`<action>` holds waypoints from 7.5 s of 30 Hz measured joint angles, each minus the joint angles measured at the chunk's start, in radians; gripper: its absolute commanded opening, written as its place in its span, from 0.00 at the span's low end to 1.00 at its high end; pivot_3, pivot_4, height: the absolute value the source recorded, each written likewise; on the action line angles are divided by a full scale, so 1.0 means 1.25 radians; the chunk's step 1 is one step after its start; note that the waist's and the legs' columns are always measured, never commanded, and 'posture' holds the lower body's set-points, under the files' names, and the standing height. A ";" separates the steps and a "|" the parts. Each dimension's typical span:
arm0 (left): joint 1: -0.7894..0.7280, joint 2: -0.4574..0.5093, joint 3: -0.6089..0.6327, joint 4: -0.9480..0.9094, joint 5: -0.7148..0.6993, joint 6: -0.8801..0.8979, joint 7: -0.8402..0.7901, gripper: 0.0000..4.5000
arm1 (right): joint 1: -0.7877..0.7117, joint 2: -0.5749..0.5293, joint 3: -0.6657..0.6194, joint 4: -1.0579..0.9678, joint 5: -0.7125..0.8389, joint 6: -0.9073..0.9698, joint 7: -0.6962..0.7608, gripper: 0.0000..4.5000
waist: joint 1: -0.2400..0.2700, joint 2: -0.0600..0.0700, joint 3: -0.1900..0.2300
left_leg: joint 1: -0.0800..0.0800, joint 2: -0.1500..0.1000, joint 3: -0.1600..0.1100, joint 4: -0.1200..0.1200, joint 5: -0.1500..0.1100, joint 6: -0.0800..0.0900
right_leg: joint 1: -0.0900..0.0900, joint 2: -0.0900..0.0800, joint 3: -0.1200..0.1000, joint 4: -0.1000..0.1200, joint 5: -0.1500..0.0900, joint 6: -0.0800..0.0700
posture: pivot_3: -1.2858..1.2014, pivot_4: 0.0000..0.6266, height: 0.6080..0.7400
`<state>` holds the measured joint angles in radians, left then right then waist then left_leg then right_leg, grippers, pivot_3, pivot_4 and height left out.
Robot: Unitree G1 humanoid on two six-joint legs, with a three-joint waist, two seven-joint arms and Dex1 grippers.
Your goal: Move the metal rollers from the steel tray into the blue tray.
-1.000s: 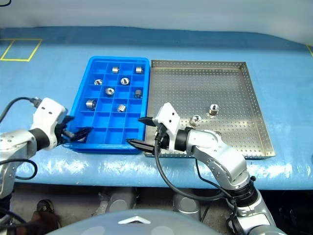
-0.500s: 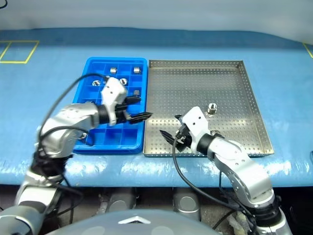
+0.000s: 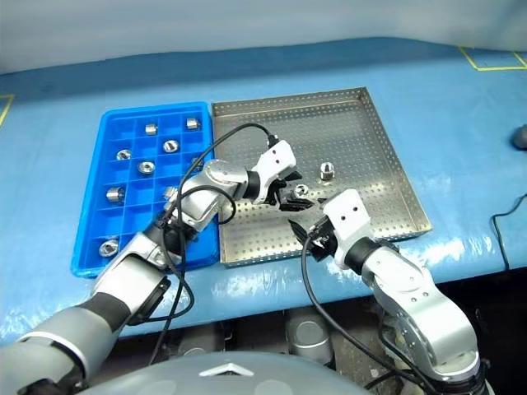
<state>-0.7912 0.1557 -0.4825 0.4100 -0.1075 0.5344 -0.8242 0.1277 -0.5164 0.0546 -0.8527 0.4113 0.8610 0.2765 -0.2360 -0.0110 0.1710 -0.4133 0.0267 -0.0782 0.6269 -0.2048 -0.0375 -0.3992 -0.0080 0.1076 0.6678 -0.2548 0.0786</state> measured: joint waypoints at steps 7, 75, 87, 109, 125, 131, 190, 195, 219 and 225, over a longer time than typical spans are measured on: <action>-0.008 -0.012 -0.007 0.073 0.071 -0.034 0.008 0.93 | 0.007 0.008 -0.002 -0.001 -0.006 0.000 -0.011 0.87 | -0.023 0.000 0.000 | 0.000 0.000 0.000 0.000 0.000 0.000 | 0.000 0.000 0.000 0.000 0.000 0.000 | 0.39 0.24 1.00; 0.483 0.474 0.426 -0.742 -0.096 0.414 0.171 0.81 | -0.180 -0.018 0.152 0.167 -0.052 -0.039 0.162 0.87 | 0.135 -0.002 0.002 | 0.001 0.001 -0.001 -0.001 0.000 0.000 | 0.000 -0.001 -0.002 -0.001 0.000 -0.001 | 0.50 0.24 1.00; 0.355 0.284 0.266 -0.763 -0.277 0.327 0.058 0.81 | -0.207 0.032 -0.028 0.184 -0.143 0.105 -0.047 0.87 | 0.127 0.000 0.001 | 0.001 0.000 0.000 0.000 0.000 0.000 | 0.001 -0.001 -0.001 -0.001 0.001 -0.001 | 0.48 0.24 1.00; 0.312 0.270 0.110 -0.655 -0.259 0.226 0.006 0.81 | -0.375 0.208 -0.134 0.564 -0.183 0.046 -0.166 0.87 | 0.081 0.002 0.000 | 0.001 0.000 0.001 0.000 0.000 0.000 | 0.000 0.000 0.001 0.000 0.001 0.000 | 0.47 0.24 1.00; 0.335 0.274 0.110 -0.652 -0.233 0.212 0.029 0.82 | -0.406 0.213 -0.120 0.679 -0.188 -0.019 -0.118 0.40 | 0.082 0.002 0.000 | 0.001 0.000 0.001 0.000 0.000 0.000 | 0.000 0.000 0.001 0.000 0.001 0.000 | 0.48 0.24 1.00; 0.360 0.306 0.139 -0.652 -0.234 0.214 0.034 0.82 | -0.392 0.204 -0.106 0.618 -0.173 -0.016 -0.075 0.40 | 0.081 0.002 0.000 | 0.001 0.001 0.001 -0.001 0.000 0.000 | 0.000 0.000 0.001 0.000 0.001 0.000 | 0.48 0.24 1.00; 0.393 0.468 0.410 -0.678 -0.296 0.282 0.098 0.82 | -0.493 0.309 0.276 0.429 -0.058 0.079 0.094 0.74 | 0.123 0.002 0.001 | -0.002 0.001 0.000 -0.004 0.000 -0.001 | -0.006 0.000 -0.002 0.002 0.001 -0.006 | 0.50 0.24 1.00; 0.370 0.404 0.335 -0.681 -0.317 0.283 0.082 0.82 | -0.398 0.163 0.148 0.289 -0.125 0.105 0.013 0.74 | 0.127 0.001 0.000 | -0.003 0.000 0.000 -0.004 0.000 -0.001 | -0.006 -0.001 -0.001 0.001 0.001 -0.005 | 0.48 0.24 1.00; 0.286 0.285 0.141 -0.581 -0.275 0.227 0.024 0.82 | -0.122 0.191 -0.114 0.177 -0.130 0.276 -0.085 0.74 | 0.069 0.002 0.000 | -0.001 0.001 0.002 -0.001 0.001 0.000 | -0.006 0.002 0.002 0.007 -0.001 -0.002 | 0.45 0.24 1.00; 0.297 0.287 0.145 -0.581 -0.267 0.226 0.029 0.82 | -0.121 0.179 -0.117 0.197 -0.139 0.268 -0.088 0.42 | 0.073 0.002 0.000 | -0.001 0.001 0.002 -0.001 0.000 0.000 | -0.006 0.002 0.002 0.007 -0.001 -0.002 | 0.46 0.24 1.00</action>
<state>-0.4194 0.5143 -0.3017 -0.3159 -0.4418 0.8174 -0.7885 -0.0238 -0.2930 -0.0918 -0.6064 0.2378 1.1966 0.1661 -0.1449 -0.0086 0.1710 -0.4140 0.0283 -0.0759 0.6256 -0.2042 -0.0381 -0.4069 -0.0059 0.1105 0.6765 -0.2561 0.0758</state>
